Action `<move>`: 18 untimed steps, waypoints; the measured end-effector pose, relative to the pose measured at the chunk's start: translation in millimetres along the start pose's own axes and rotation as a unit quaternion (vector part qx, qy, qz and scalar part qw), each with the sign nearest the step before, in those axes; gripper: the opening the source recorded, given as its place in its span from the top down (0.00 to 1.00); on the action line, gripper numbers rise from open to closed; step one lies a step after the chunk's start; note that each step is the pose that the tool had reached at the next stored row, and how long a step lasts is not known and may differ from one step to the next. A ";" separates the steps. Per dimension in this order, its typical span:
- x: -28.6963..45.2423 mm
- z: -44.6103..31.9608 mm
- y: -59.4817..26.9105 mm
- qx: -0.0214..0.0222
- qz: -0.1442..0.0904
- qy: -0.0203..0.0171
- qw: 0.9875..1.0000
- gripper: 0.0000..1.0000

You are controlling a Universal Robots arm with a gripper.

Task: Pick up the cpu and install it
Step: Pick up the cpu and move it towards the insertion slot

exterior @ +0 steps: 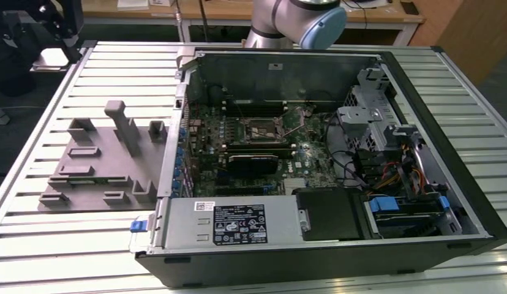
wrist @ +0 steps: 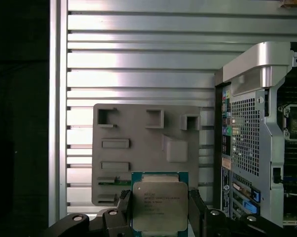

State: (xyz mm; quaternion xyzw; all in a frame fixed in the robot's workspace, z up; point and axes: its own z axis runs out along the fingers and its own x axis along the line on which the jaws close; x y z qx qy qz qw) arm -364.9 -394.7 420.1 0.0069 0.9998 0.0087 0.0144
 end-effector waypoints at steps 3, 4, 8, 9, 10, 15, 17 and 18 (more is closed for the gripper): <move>-4.4 0.2 0.1 0.000 0.000 0.000 1.000 0.46; -5.8 0.2 0.2 0.000 0.000 0.000 1.000 0.46; -11.5 0.4 0.3 0.000 0.000 0.000 1.000 0.46; -13.0 0.4 0.4 0.000 0.000 0.000 1.000 0.46; -14.5 0.5 0.4 0.000 0.000 0.000 1.000 0.46; -22.7 0.7 0.6 0.000 0.000 0.000 1.000 0.46; -26.2 0.8 0.6 0.000 0.000 0.000 1.000 0.46; -28.0 0.8 0.6 0.000 0.000 0.000 1.000 0.46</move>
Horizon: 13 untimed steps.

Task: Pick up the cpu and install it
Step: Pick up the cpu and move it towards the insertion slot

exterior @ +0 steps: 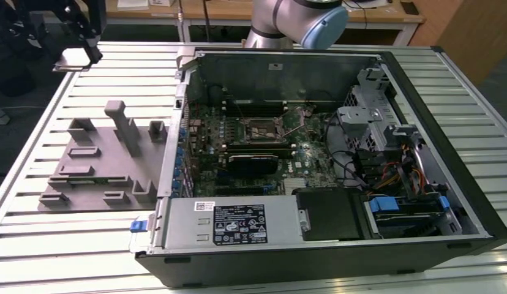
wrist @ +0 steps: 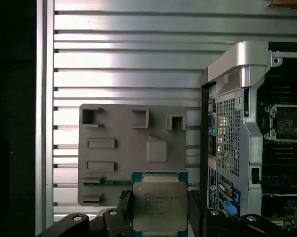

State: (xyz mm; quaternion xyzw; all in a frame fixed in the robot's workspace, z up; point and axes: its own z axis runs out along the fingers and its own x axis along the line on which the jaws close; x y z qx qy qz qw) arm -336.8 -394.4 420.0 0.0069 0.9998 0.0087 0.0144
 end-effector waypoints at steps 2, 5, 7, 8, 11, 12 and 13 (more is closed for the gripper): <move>-3.8 0.1 0.1 0.000 0.000 0.000 1.000 0.46; -9.7 0.2 0.2 0.000 0.000 0.000 1.000 0.46; -13.7 0.4 0.3 0.000 0.000 0.000 1.000 0.46; -15.7 0.5 0.4 0.000 0.000 0.000 1.000 0.46; -21.3 0.6 0.5 0.000 0.000 0.000 1.000 0.46; -23.2 0.7 0.6 0.000 0.000 0.000 1.000 0.46; -25.0 0.7 0.6 0.000 0.000 0.000 1.000 0.46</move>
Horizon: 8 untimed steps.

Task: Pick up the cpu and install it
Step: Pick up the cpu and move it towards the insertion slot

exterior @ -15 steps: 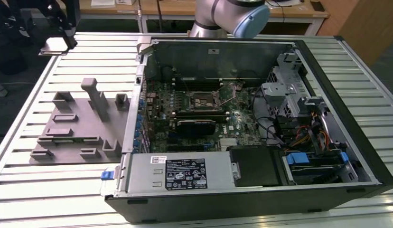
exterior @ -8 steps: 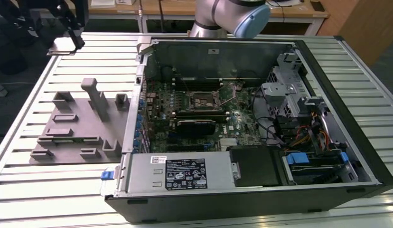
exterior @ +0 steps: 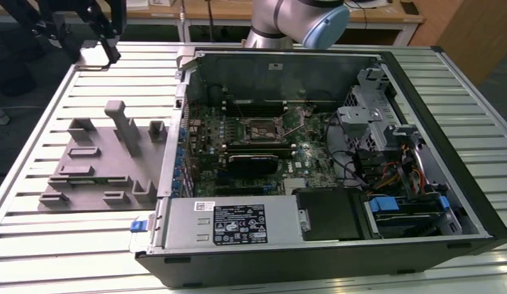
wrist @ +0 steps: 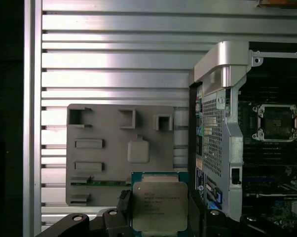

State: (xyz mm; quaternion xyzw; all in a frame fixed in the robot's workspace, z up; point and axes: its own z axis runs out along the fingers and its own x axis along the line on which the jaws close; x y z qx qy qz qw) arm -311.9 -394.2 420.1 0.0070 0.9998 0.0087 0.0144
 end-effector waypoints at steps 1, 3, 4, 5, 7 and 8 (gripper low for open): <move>-1.9 0.0 0.0 0.000 0.000 0.000 1.000 0.46; -5.5 0.2 0.1 0.000 0.000 0.000 1.000 0.46; -7.4 0.2 0.2 0.000 0.000 0.000 1.000 0.46; -9.2 0.3 0.2 0.000 0.000 0.000 1.000 0.46; -13.0 0.4 0.3 0.000 0.000 0.000 1.000 0.46; -15.1 0.5 0.4 0.000 0.000 0.000 1.000 0.46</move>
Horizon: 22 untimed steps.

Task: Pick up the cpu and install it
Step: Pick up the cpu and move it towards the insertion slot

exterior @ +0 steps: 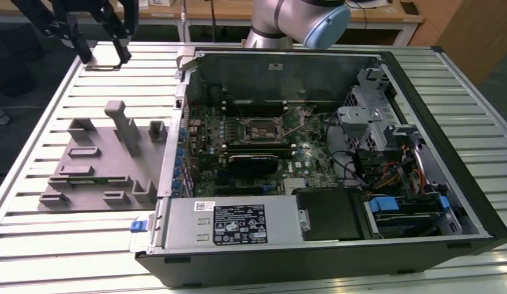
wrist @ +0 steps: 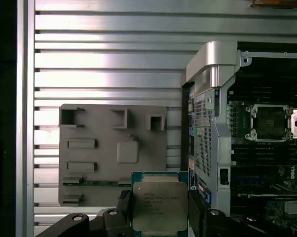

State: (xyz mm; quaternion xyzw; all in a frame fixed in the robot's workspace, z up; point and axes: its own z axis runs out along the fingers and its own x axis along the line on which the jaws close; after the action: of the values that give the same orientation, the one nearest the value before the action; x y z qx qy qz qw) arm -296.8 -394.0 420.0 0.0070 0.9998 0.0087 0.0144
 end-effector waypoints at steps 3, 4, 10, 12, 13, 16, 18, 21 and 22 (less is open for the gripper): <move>-6.6 0.2 0.1 0.000 0.000 0.000 1.000 0.46; -9.0 0.3 0.2 0.000 0.000 0.000 1.000 0.46; -22.5 0.7 0.5 0.000 0.000 0.000 1.000 0.46; -26.8 0.8 0.6 0.000 0.000 0.000 1.000 0.46; -29.1 0.8 0.7 0.000 0.000 0.000 1.000 0.46; -35.6 1.0 0.8 0.000 0.000 0.000 1.000 0.46; -40.0 1.2 0.9 0.000 0.000 0.000 1.000 0.46; -46.8 1.4 1.1 0.000 0.000 0.000 1.000 0.46; -48.9 1.4 1.1 0.000 0.000 0.000 1.000 0.46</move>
State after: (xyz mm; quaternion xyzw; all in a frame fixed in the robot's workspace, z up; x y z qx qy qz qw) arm -247.8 -393.6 420.0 0.0070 0.9998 0.0087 0.0144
